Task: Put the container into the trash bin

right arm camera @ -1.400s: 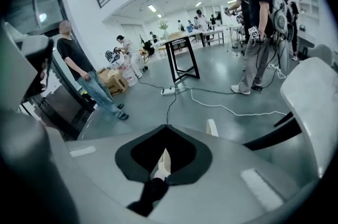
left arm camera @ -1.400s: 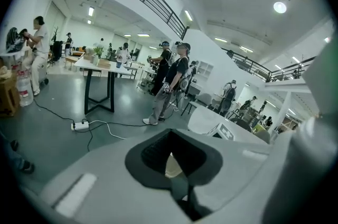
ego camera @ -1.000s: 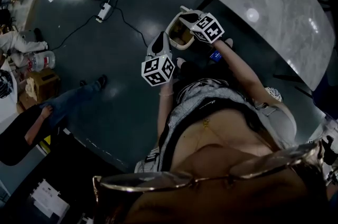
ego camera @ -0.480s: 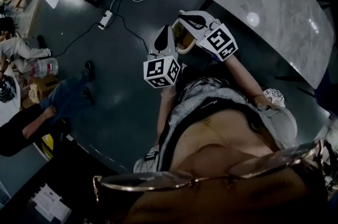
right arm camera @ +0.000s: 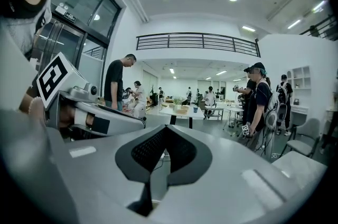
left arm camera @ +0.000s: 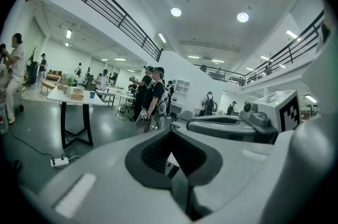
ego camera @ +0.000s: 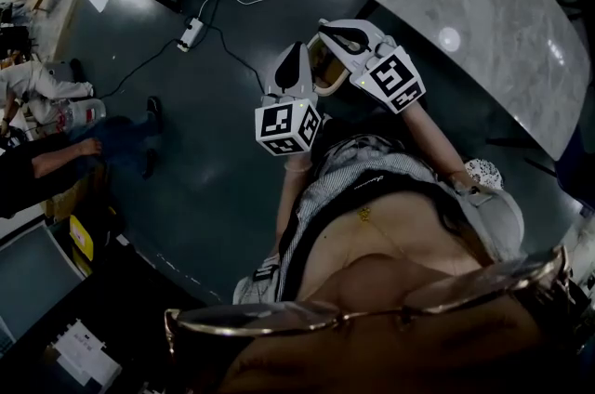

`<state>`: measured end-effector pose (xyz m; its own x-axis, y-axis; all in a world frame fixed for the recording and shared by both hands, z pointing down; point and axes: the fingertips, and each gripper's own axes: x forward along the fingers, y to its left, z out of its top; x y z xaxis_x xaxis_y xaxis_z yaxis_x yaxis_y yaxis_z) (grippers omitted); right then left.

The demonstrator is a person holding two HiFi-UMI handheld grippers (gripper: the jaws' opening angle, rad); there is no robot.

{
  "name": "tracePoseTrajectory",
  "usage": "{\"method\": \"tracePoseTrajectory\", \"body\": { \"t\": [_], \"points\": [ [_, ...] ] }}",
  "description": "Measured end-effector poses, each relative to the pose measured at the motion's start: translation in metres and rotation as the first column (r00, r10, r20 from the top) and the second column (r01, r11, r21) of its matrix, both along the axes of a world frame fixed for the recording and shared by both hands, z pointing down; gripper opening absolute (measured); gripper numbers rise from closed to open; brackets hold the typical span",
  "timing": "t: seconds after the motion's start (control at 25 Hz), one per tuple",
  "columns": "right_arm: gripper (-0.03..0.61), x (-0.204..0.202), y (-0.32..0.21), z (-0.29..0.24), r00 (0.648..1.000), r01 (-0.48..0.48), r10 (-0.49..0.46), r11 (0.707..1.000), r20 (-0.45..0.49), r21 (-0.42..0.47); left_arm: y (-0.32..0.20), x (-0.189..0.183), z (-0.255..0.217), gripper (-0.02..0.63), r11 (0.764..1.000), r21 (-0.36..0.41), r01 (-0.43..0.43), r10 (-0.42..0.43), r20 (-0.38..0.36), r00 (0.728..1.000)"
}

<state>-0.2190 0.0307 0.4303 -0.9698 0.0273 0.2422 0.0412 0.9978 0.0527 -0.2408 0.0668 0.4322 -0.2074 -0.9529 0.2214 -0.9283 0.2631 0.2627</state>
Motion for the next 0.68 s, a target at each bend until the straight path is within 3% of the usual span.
{"method": "tracePoseTrajectory", "body": {
  "t": [0.68],
  "points": [
    [0.025, -0.003, -0.005, -0.007, 1.0, -0.006, 0.006, 1.0, 0.008, 0.008, -0.007, -0.004, -0.011, 0.0, 1.0, 0.011, -0.021, 0.02, 0.029, 0.999]
  ]
}}
